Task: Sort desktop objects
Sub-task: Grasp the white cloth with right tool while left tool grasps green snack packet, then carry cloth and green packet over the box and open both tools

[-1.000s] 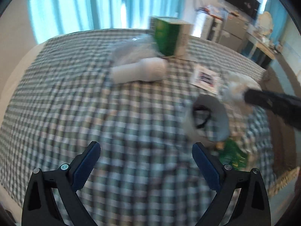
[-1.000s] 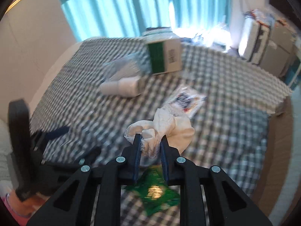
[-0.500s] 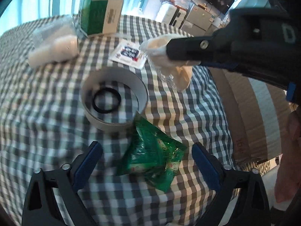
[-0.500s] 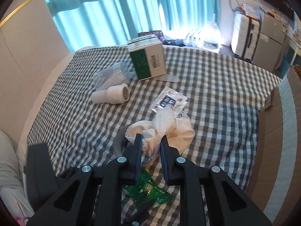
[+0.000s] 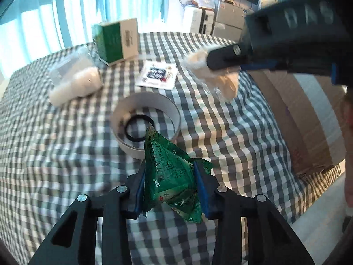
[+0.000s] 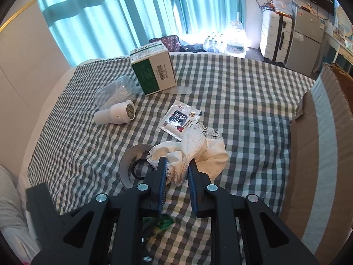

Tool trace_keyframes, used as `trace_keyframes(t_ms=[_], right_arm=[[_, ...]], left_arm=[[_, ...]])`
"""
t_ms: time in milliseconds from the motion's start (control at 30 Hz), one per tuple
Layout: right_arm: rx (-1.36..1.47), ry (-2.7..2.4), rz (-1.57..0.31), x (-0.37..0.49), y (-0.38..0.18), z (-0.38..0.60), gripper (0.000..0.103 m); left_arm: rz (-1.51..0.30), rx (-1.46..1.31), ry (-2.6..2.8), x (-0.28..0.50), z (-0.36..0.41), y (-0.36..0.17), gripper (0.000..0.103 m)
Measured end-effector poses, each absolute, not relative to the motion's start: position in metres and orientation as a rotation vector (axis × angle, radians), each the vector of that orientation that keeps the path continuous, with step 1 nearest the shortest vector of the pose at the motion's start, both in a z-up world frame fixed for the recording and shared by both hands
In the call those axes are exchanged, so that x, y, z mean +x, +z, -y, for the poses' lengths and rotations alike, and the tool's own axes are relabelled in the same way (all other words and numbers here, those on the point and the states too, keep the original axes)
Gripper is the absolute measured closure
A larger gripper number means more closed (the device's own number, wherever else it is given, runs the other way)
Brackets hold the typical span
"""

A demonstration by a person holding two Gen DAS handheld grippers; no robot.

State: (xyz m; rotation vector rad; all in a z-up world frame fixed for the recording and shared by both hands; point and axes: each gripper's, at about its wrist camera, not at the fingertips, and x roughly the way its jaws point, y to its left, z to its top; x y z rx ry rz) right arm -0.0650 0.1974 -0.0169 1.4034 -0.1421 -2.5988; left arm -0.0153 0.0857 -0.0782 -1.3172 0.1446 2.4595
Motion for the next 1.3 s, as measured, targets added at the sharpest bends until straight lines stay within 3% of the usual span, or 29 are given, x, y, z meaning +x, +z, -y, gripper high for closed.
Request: trace_keyframes(t_ms=[367, 633, 833, 1000, 1300], right_arm=[[1.308, -2.610, 0.106, -0.031, 0.016, -0.199, 0.085], [1.188, -2.709, 0.014, 0.012, 0.074, -0.215, 0.085], [1.089, -2.734, 0.073, 0.040, 0.118, -0.245, 0.085], [1.007, -2.814, 0.014, 0.060, 0.147, -0.268, 0.085], [0.951, -2.982, 0.014, 0.085, 0.167, -0.328, 0.085]], left_arm=[[-0.005, -1.395, 2.553, 0.002, -0.069, -0.050, 0.063], [-0.001, -1.272, 2.632, 0.012, -0.074, 0.013, 0.063], [-0.050, -1.138, 2.650, 0.010, -0.104, 0.064, 0.063], [-0.094, -1.049, 2.630, 0.008, -0.139, 0.097, 0.063], [-0.197, -0.924, 2.492, 0.016, -0.237, 0.138, 0.063]])
